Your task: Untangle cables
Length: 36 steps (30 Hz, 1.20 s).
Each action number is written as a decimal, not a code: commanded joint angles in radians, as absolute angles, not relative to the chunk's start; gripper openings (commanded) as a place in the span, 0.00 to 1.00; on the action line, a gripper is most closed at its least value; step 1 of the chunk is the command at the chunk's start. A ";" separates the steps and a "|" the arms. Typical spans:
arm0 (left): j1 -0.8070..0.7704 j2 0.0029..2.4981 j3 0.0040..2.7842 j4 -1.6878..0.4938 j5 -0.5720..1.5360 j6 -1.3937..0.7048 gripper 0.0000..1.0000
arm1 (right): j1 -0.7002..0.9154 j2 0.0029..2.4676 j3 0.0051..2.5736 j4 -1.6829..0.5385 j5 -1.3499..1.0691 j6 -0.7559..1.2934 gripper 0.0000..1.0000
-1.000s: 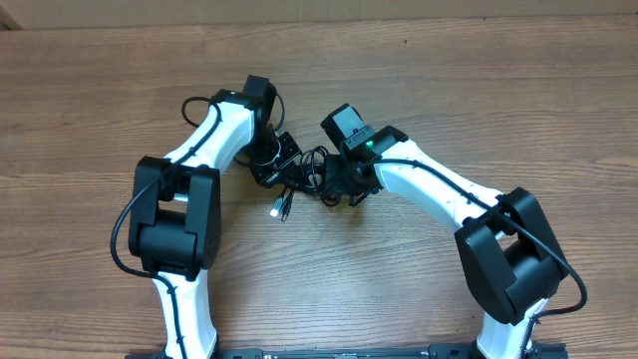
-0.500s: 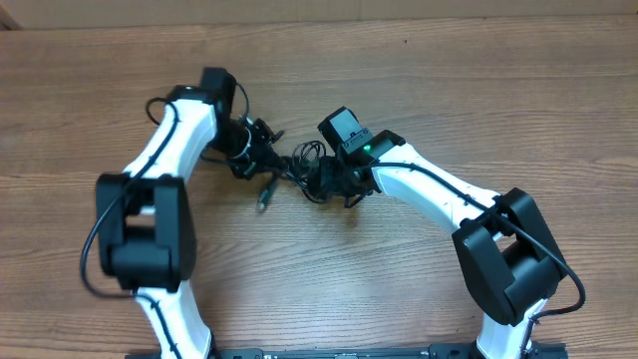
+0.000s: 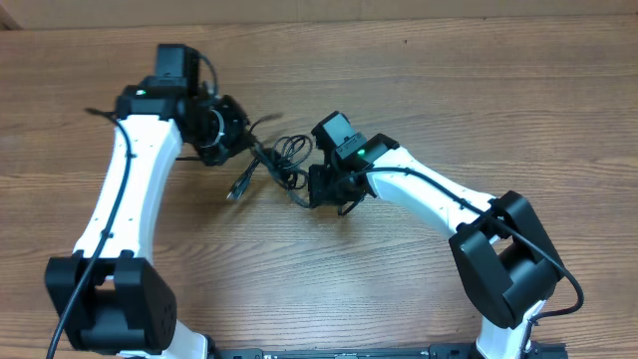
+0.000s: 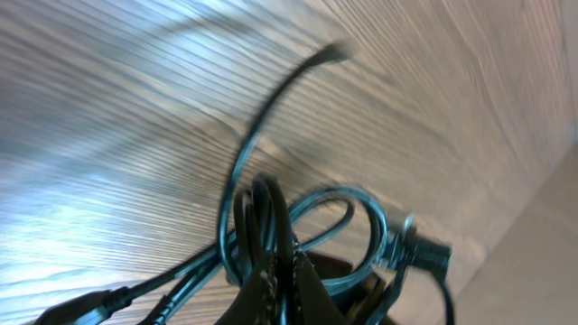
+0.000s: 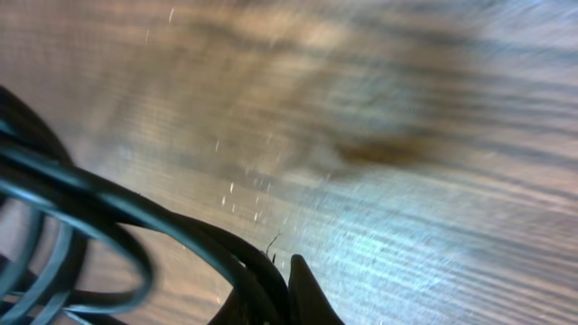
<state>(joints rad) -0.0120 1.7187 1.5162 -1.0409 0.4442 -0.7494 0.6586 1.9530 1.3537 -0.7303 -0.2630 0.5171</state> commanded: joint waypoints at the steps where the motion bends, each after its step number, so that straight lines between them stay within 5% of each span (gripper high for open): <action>1: 0.067 1.666 1.542 -1.040 0.355 -0.763 0.04 | 0.667 1.947 1.334 -0.777 -0.230 0.436 0.04; 10: 0.280 1.666 1.542 -1.138 0.359 -0.728 0.04 | 0.631 1.947 1.334 -0.909 -0.114 0.436 0.04; 17: 0.286 1.668 1.541 -1.195 0.358 -0.616 0.05 | 0.596 1.947 1.334 -0.926 -0.116 0.436 0.04; 27: 0.113 1.689 1.539 -1.247 0.325 -0.581 0.67 | 0.599 1.947 1.334 -0.867 -0.196 0.440 0.07; 36: -0.090 1.827 1.539 -1.245 0.326 -0.583 0.68 | 0.601 1.947 1.334 -0.865 -0.197 0.440 0.07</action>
